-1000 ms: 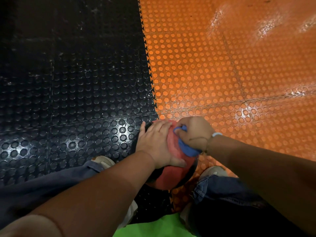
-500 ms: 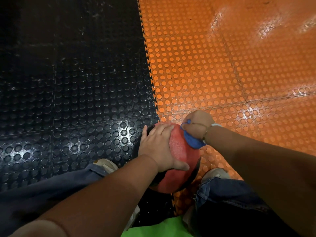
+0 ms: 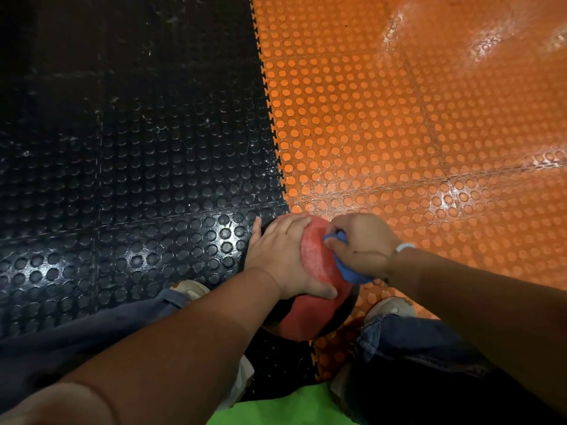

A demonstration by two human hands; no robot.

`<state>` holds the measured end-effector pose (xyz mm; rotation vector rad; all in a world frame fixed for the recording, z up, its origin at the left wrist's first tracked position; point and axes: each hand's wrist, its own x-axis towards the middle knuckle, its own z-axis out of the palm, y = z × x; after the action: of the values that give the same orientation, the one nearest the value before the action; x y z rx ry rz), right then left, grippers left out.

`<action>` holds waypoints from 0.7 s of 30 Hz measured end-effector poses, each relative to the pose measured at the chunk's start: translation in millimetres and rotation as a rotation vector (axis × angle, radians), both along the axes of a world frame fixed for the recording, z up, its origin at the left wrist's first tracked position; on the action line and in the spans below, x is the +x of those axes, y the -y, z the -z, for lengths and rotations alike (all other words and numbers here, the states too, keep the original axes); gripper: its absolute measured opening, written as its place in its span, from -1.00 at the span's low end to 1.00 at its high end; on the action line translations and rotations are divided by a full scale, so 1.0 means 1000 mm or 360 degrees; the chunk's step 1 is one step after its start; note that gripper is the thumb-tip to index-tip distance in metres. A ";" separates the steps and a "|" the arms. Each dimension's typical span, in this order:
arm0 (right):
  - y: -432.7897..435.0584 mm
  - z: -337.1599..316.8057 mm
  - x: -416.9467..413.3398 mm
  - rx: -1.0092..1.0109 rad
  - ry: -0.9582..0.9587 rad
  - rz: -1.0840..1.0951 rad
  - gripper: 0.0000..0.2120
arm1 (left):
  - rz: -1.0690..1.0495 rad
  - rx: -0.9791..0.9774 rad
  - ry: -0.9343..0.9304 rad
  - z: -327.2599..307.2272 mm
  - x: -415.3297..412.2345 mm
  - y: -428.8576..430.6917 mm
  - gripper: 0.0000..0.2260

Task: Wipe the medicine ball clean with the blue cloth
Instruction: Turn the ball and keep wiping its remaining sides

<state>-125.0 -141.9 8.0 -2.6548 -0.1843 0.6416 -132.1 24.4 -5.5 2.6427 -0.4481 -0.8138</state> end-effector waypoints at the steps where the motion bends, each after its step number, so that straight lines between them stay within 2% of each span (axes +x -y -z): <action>1: -0.001 -0.003 -0.003 0.0014 0.0014 -0.0098 -0.86 | 0.0013 0.0005 -0.0005 -0.001 0.000 0.000 0.15; 3: 0.003 -0.001 0.002 -0.0021 -0.0009 -0.0061 -0.84 | 0.0045 0.0002 -0.0014 -0.002 0.001 0.001 0.15; 5: 0.008 0.008 0.016 -0.0071 -0.0093 0.0175 -0.80 | 0.0098 -0.0004 -0.0017 -0.002 0.002 0.002 0.15; 7: 0.006 0.011 0.023 -0.0110 -0.0088 0.0269 -0.79 | 0.0127 0.0012 -0.0013 -0.001 0.004 0.000 0.16; 12: -0.015 -0.010 -0.008 0.0044 0.0064 -0.0198 -0.84 | 0.0062 0.0038 -0.0066 0.001 0.012 -0.005 0.17; 14: -0.011 -0.008 0.000 0.0021 0.0032 -0.0126 -0.83 | 0.0043 0.0035 -0.0083 0.001 0.015 -0.003 0.17; 17: -0.001 0.001 0.020 -0.0020 0.0024 0.0211 -0.83 | -0.0010 0.0039 -0.0108 0.000 0.020 0.001 0.16; 21: -0.013 -0.006 0.004 0.0056 0.0043 -0.0059 -0.86 | -0.0033 0.0040 -0.0147 0.000 0.025 -0.002 0.15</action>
<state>-120.8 -128.7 14.3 -2.6330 -0.2508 0.6090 -107.4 26.4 -5.4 2.6154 -0.3885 -0.9362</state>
